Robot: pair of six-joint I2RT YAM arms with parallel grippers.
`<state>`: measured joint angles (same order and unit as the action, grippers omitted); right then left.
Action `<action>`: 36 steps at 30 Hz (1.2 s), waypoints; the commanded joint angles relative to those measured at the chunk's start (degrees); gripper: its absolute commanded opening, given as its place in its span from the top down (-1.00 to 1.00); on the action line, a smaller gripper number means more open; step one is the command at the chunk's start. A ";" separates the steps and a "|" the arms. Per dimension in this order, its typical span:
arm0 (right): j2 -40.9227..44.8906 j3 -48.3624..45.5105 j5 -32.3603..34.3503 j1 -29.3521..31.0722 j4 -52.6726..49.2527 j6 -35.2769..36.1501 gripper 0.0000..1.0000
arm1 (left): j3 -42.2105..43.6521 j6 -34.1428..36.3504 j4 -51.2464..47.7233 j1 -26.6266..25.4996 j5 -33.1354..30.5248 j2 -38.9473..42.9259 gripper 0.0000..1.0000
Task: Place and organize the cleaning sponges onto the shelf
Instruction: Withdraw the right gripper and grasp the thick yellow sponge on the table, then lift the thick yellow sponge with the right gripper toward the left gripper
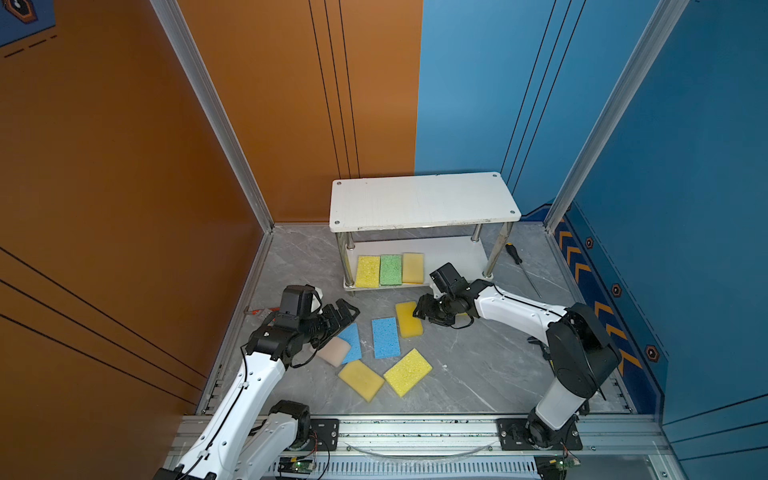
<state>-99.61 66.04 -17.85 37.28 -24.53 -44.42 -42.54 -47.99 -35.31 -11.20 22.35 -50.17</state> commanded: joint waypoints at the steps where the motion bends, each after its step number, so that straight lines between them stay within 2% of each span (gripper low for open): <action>1: -3.12 2.58 0.10 1.01 -5.30 5.05 -0.18 | 1.31 -1.04 1.38 -0.48 2.41 -0.18 -0.95; 9: -6.45 3.64 0.88 2.18 -5.43 6.19 -0.09 | 1.88 -1.58 1.44 -0.07 2.99 0.29 -0.95; 19: -6.15 3.40 2.11 2.10 -5.85 6.58 0.61 | 1.91 -1.67 1.90 0.10 3.40 -0.23 -0.95; 21: -5.65 3.45 2.26 2.10 -6.20 6.80 0.70 | 1.87 -1.67 2.43 -0.02 3.83 -0.60 -0.95; 29: 0.69 1.55 2.68 1.79 -9.07 7.48 0.79 | 2.95 -3.00 7.36 -2.88 5.46 -3.88 -0.95; 36: 8.10 -2.04 -0.78 1.83 -9.57 5.96 0.82 | 4.05 -7.04 19.49 -6.90 8.79 -9.46 -0.95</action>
<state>-93.89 65.58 -17.02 39.11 -31.57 -37.91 -39.33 -52.97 -22.83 -16.73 28.14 -58.13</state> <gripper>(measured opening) 0.094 0.977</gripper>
